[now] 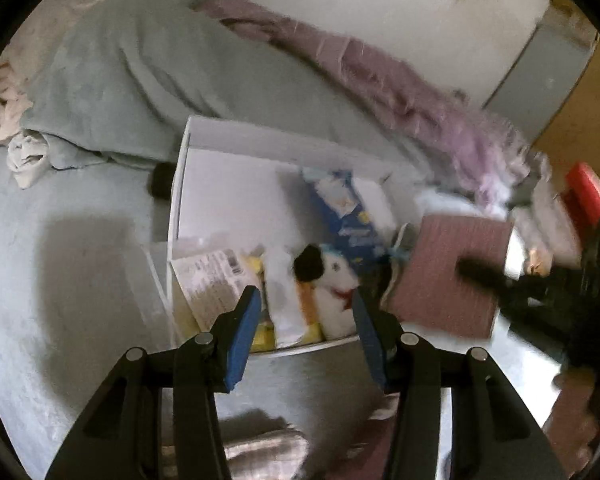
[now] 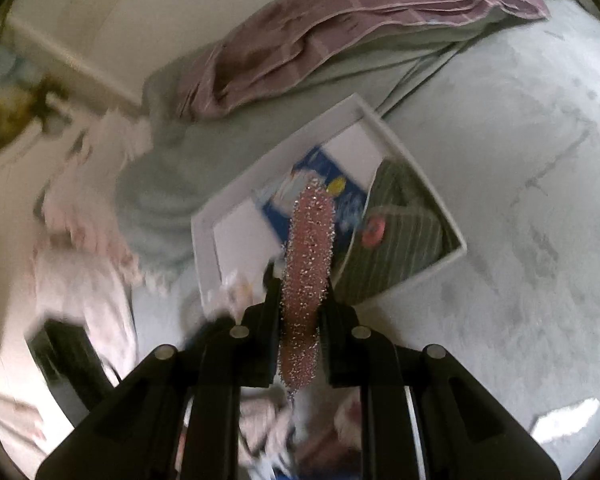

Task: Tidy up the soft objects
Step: 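Carry the pink pad over the tray and open the right tool, then move the left tool to the lavender puff while the right tool approaches the white strip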

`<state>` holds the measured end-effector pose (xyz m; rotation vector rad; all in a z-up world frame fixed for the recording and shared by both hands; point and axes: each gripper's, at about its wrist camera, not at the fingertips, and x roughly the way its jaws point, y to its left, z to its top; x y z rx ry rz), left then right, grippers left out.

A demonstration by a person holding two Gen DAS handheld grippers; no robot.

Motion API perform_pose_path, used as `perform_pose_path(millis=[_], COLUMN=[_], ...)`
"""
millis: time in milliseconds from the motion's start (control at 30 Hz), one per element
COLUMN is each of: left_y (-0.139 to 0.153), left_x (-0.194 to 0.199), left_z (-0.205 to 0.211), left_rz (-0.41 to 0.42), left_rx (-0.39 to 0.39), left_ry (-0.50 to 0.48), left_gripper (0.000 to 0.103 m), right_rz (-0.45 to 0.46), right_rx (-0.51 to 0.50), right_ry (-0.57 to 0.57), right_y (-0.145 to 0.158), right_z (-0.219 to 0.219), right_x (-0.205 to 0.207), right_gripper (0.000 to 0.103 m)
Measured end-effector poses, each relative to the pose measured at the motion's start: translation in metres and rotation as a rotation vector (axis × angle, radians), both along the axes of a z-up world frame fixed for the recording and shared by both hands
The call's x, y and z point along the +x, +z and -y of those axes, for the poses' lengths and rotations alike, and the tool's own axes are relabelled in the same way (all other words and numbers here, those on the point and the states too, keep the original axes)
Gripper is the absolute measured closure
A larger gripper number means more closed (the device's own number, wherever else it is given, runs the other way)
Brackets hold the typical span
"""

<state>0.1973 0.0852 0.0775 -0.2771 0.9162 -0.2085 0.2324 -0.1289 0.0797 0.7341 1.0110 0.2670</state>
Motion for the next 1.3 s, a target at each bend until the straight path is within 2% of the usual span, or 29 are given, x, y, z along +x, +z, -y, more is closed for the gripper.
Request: perform_pose_path(millis=[67, 167, 333, 400, 467, 533, 667, 867, 1100, 1200, 1300], left_y=[-0.002, -0.002, 0.001, 0.0, -0.001, -0.002, -0.004, -0.004, 0.004, 0.012, 0.023], left_x=[0.001, 0.0, -0.002, -0.002, -0.001, 0.0, 0.001, 0.0, -0.01, -0.02, -0.031], left_z=[0.005, 0.015, 0.028, 0.03, 0.028, 0.026, 0.019, 0.018, 0.032, 0.041, 0.054], left_rz=[0.007, 0.025, 0.055, 0.055, 0.048, 0.04, 0.0, -0.055, -0.124, -0.132, -0.132], left_rx=[0.053, 0.073, 0.112, 0.129, 0.144, 0.149, 0.137, 0.125, 0.194, 0.205, 0.177], left_ry=[0.023, 0.01, 0.004, 0.006, 0.017, 0.026, 0.025, 0.009, -0.044, -0.074, -0.128], left_gripper=[0.056, 0.056, 0.056, 0.056, 0.056, 0.056, 0.056, 0.056, 0.056, 0.056, 0.055], right_rz=[0.0, -0.009, -0.008, -0.025, -0.043, -0.022, -0.011, 0.0, 0.048, 0.069, 0.087], right_rx=[0.058, 0.096, 0.077, -0.026, -0.158, -0.238, -0.281, -0.262, -0.235, -0.254, -0.313], right_ry=[-0.033, -0.065, 0.022, 0.032, 0.049, 0.046, 0.035, 0.031, 0.103, 0.108, 0.097], right_y=[-0.007, -0.013, -0.013, -0.011, -0.007, 0.001, 0.017, 0.033, 0.047, 0.053, 0.057], right_z=[0.002, -0.002, -0.031, -0.041, -0.048, -0.047, -0.029, 0.007, 0.016, 0.022, 0.031], right_x=[0.014, 0.038, 0.084, 0.095, 0.099, 0.093, 0.077, 0.043, -0.006, -0.024, -0.044], right_gripper=[0.084, 0.083, 0.082, 0.074, 0.05, 0.048, 0.035, 0.034, 0.033, 0.033, 0.033])
